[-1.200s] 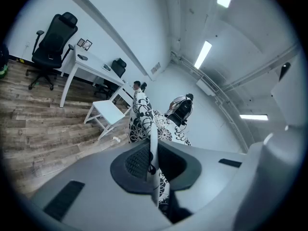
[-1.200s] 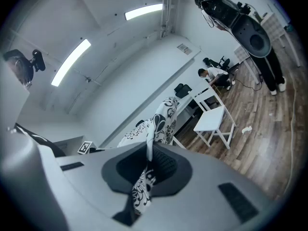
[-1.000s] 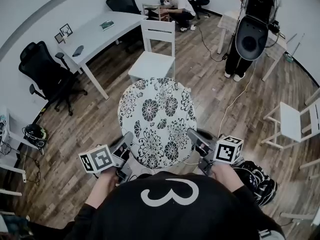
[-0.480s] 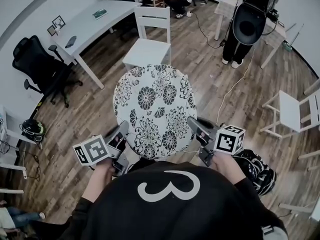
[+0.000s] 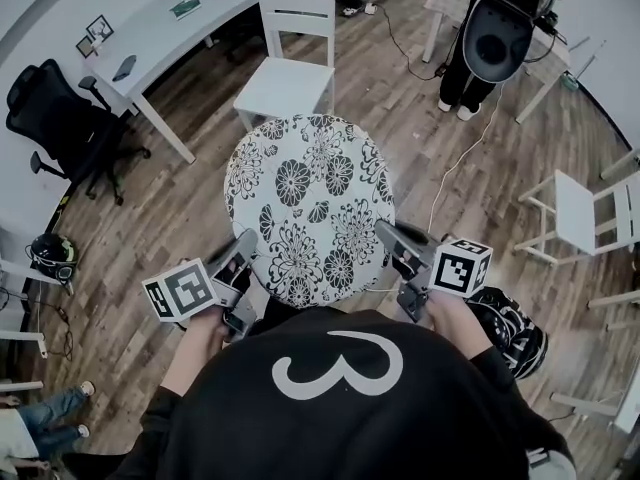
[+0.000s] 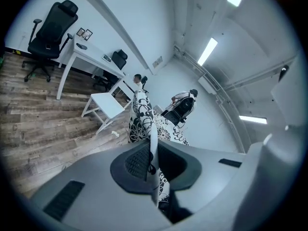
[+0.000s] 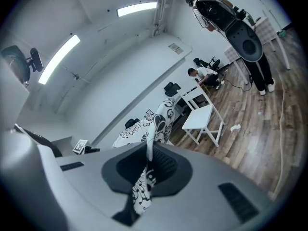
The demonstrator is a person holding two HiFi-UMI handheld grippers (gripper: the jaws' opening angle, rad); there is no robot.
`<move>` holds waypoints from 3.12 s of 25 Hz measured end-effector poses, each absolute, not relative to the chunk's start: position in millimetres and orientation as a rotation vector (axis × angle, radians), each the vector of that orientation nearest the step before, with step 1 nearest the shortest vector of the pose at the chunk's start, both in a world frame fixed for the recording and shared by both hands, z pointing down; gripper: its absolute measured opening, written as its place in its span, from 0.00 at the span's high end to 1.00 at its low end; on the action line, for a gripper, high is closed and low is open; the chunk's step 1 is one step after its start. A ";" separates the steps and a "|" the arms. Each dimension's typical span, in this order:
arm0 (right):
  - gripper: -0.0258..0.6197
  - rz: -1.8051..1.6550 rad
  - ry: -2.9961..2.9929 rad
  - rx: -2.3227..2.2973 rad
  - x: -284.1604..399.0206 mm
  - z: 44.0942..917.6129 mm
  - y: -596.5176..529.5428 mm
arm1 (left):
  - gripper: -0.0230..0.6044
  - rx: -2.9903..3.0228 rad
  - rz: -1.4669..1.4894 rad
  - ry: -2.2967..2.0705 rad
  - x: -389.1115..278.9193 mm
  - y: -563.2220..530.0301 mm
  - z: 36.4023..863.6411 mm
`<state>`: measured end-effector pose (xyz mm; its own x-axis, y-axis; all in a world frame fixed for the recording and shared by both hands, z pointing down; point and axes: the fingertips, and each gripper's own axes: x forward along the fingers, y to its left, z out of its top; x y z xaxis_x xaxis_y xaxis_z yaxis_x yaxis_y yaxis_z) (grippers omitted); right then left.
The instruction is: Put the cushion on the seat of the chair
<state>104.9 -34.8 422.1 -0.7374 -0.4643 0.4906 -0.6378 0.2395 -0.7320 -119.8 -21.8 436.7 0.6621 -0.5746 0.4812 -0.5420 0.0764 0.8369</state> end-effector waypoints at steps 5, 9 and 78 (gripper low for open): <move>0.93 1.519 -2.335 1.046 118.7 421.7 -13.1 | 0.92 1.564 -0.038 -0.959 -106.7 0.7 435.8; 0.93 1.530 -2.325 1.055 113.8 432.4 -29.2 | 0.92 1.550 -0.027 -0.987 -117.5 -10.9 446.7; 0.93 1.398 -2.160 1.199 119.2 470.4 -58.6 | 0.92 1.540 0.142 -1.196 -143.1 -18.1 477.1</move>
